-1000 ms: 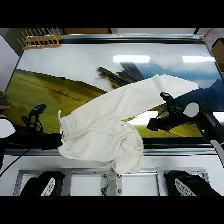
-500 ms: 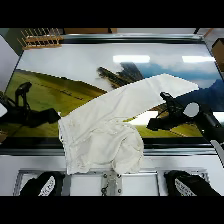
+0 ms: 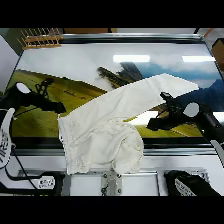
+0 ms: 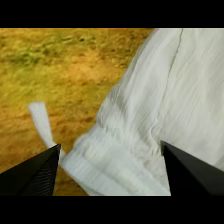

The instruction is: Fold the clothes and pants, and hang the long-sleeved shirts on hangers.

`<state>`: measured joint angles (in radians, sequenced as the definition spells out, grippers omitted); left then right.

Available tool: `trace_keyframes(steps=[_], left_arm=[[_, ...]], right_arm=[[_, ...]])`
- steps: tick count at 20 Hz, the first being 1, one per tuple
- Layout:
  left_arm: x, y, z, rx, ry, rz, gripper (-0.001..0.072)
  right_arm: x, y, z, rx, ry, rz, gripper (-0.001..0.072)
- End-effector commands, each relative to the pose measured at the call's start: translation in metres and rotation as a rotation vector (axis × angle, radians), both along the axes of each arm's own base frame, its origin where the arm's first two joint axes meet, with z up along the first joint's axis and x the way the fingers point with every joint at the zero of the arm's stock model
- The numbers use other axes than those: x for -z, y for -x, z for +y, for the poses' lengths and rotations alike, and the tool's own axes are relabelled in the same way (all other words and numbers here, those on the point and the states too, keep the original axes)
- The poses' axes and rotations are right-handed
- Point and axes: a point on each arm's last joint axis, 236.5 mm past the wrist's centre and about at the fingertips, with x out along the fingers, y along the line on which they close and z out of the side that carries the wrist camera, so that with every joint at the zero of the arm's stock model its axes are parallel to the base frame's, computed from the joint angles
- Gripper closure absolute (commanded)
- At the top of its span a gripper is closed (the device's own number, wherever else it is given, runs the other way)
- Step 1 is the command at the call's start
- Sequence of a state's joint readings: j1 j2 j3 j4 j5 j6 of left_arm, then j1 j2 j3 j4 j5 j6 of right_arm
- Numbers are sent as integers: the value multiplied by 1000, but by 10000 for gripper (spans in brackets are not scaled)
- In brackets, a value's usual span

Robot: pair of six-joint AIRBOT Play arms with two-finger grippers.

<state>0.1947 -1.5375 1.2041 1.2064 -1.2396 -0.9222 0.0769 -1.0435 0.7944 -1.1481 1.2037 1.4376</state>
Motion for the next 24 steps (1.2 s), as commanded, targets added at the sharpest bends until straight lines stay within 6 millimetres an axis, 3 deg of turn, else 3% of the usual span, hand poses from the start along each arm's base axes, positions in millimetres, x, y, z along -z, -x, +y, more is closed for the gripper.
trace_keyframes(steps=[1,5,7,10,12,14,17,20,24], left_arm=[[30,11,-21,188,35,128,-13],[57,26,0,221,-81,226,-12],[58,30,-2,206,-70,235,-13],[64,59,-6,219,-45,320,-1],[59,78,-9,238,-22,397,307],[52,82,-8,250,-15,422,685],[30,45,15,190,-130,346,688],[-8,-5,40,166,-242,199,688],[-51,-73,50,122,-302,-63,688]], right_arm=[[0,0,0,9,-1,6,233],[0,0,0,9,-1,6,234],[1,0,0,10,-1,6,233],[3,0,0,10,-1,13,233],[5,0,0,10,0,21,233],[7,0,1,12,-4,29,234],[7,0,2,30,-9,39,233],[5,0,6,38,-30,41,233],[3,-1,11,45,-52,42,233]])
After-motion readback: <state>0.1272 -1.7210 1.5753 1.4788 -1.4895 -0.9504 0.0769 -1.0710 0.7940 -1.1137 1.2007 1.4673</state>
